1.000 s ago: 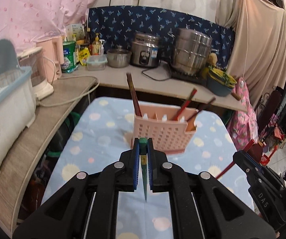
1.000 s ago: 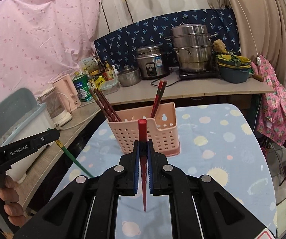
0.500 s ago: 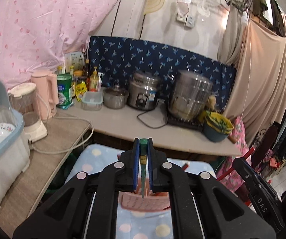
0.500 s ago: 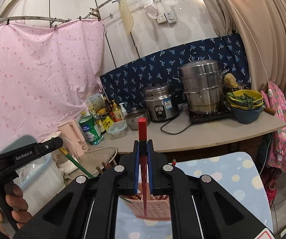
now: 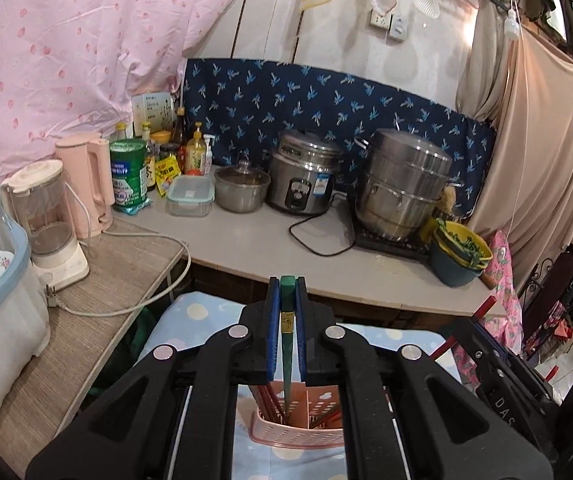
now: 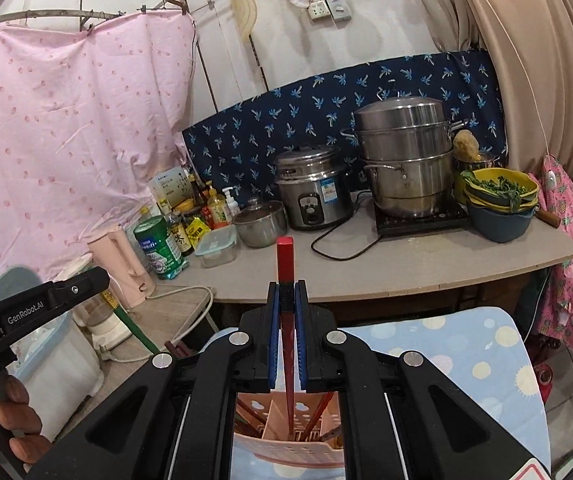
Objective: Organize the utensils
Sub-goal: 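Lower the chopsticks into the basket and open both tools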
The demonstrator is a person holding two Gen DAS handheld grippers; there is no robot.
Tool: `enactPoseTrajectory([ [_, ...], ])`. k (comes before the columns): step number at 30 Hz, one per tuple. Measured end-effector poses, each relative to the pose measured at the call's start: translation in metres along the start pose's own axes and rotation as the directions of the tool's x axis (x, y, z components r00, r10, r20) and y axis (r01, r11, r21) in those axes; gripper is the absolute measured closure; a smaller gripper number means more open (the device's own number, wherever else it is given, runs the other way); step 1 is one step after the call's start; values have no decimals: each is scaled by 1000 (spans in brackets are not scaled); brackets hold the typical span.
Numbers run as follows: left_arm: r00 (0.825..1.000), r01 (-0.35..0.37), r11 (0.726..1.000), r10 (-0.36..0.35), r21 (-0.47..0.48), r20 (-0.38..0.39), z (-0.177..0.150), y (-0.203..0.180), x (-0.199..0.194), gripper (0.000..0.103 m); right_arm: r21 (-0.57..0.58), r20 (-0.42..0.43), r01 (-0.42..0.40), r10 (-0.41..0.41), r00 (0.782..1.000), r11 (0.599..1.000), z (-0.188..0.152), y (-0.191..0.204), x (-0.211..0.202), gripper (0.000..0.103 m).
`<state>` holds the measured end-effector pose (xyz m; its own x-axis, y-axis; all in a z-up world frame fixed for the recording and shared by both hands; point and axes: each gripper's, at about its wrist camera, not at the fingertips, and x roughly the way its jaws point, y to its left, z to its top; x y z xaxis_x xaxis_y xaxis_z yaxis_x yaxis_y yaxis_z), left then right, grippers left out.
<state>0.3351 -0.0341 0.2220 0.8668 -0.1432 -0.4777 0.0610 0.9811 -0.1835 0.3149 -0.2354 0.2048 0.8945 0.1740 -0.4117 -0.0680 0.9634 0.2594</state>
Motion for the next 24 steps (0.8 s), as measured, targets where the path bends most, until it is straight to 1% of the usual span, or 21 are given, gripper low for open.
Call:
enactPoseTrajectory([
  [6, 999, -2, 1000, 2, -4, -43, -14, 2, 16, 96, -11, -57, 23, -24, 998, 1000, -20, -5, 20, 96],
  [15, 997, -35, 999, 37, 19, -74, -27, 0, 24, 96, -17, -105, 40, -41, 994, 999, -32, -10, 32, 96],
  [18, 996, -51, 998, 52, 21, -75, -29, 0, 25, 95, -24, -103, 39, -41, 994, 999, -34, -8, 29, 93],
  [19, 996, -52, 998, 54, 26, -77, -30, 0, 25, 95, -24, -102, 38, -40, 994, 999, -34, -8, 27, 90],
  [21, 995, -63, 997, 65, 37, -78, -32, -1, 23, 91, -23, -92, 35, -37, 995, 999, -34, -6, 21, 87],
  [22, 995, -67, 997, 70, 41, -76, -33, -1, 22, 89, -24, -87, 35, -37, 995, 999, -34, -5, 19, 83],
  [23, 994, -73, 996, 76, 43, -74, -34, -1, 21, 82, -26, -83, 34, -36, 996, 999, -34, -5, 16, 79],
  [24, 994, -78, 996, 81, 44, -73, -35, -1, 19, 76, -30, -78, 33, -36, 996, 999, -35, -3, 12, 78],
])
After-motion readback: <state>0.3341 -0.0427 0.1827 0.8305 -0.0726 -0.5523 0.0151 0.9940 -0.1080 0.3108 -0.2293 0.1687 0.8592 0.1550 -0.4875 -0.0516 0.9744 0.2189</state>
